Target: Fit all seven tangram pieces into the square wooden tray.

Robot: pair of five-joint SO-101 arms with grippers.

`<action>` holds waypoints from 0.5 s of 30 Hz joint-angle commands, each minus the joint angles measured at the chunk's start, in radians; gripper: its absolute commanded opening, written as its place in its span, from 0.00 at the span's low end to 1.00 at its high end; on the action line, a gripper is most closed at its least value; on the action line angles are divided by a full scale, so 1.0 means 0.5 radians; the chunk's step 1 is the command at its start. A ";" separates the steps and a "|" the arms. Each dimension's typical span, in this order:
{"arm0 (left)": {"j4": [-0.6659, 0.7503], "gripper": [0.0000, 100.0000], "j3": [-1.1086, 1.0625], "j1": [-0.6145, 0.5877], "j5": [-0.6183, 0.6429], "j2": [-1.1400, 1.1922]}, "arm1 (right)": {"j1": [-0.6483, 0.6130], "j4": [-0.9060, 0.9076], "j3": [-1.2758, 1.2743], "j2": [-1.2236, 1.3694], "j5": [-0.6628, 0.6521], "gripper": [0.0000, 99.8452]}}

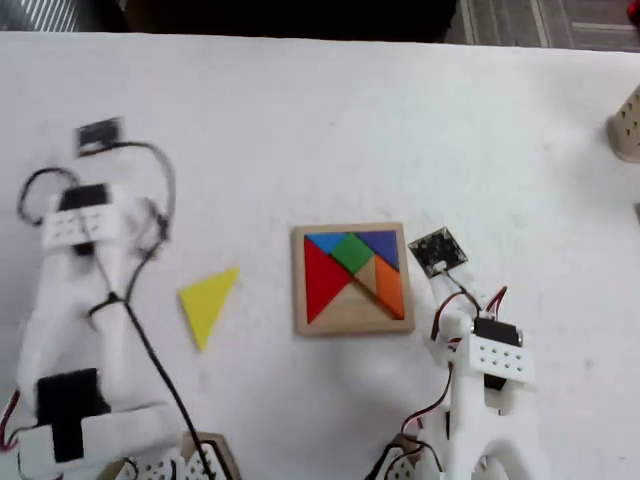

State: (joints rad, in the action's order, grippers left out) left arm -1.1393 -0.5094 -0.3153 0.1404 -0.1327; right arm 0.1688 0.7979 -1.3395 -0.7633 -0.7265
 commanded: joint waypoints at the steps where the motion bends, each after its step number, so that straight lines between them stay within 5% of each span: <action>1: 0.120 0.14 -0.120 -0.462 -0.012 -0.152 | -0.201 0.051 0.064 -0.057 0.166 0.02; 8: 0.319 0.14 -0.169 -1.045 0.252 -0.152 | -1.036 0.437 0.430 -0.057 0.292 0.02; 15: 0.445 0.14 -0.138 -1.662 -0.101 -0.149 | -1.846 0.333 0.583 -0.035 0.307 0.11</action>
State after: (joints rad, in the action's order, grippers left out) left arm -0.9797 -0.6214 -0.9828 0.1741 -0.1619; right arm -0.5923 1.0050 -1.1047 -0.7633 -0.5854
